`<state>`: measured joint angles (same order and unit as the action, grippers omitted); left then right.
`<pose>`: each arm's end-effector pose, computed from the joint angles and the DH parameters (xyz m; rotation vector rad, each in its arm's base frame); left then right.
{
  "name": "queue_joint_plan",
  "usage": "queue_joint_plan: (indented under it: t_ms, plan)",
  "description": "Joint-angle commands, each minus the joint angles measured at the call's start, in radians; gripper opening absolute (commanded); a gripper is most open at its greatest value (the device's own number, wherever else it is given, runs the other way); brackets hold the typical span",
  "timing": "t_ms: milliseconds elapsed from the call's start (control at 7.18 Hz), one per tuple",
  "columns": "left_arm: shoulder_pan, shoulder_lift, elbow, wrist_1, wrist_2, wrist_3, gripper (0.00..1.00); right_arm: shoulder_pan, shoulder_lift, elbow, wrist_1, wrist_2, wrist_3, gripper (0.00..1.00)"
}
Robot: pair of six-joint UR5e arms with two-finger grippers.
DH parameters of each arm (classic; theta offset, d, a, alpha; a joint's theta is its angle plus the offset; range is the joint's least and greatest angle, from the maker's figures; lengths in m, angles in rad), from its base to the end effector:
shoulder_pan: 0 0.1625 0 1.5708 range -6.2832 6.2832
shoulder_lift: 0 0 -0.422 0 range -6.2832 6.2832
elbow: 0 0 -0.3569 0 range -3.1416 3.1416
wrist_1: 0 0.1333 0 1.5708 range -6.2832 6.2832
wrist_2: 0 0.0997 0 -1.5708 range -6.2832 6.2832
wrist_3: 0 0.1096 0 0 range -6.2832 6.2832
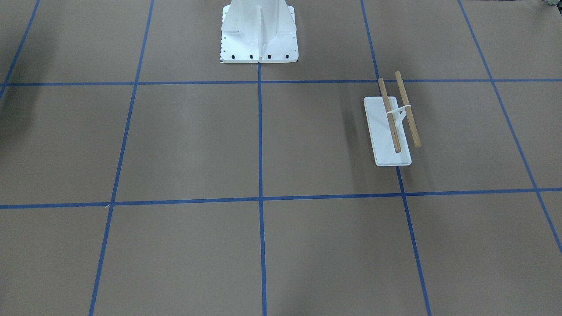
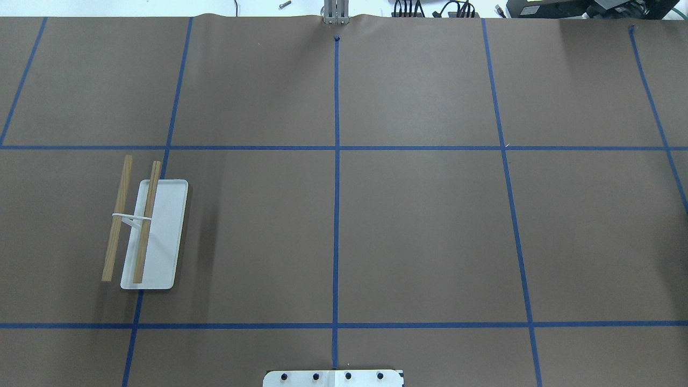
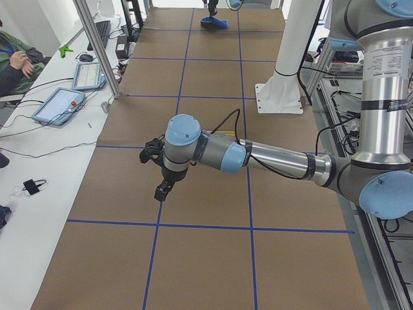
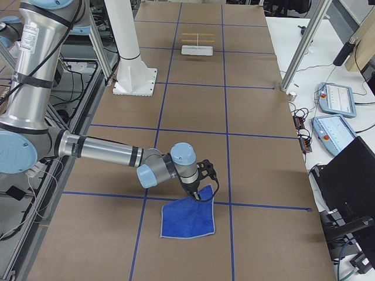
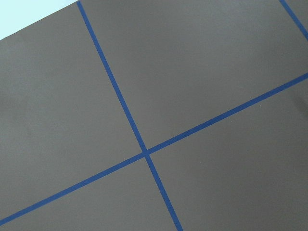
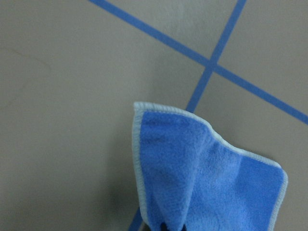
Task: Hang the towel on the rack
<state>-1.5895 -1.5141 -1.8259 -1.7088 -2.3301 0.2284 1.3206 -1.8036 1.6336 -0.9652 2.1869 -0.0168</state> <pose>-0.0662 -0.4452 0.5556 0.4119 0.7097 0.3255 -0.0269 -0.3879 0.6725 0.3502 -0.6550 -0.3888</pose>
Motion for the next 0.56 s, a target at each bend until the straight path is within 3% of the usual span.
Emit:
queue_joint_plan:
  t_ms: [0,418]
  plan:
    - [0.000,-0.001,-0.009,0.000,0.000,-0.001,0.98,0.028,0.136,0.022,-0.032,0.077,0.006,0.00]
    - [0.002,-0.024,-0.024,0.000,-0.002,-0.003,0.98,0.010,0.286,0.078,-0.036,0.090,0.192,0.00]
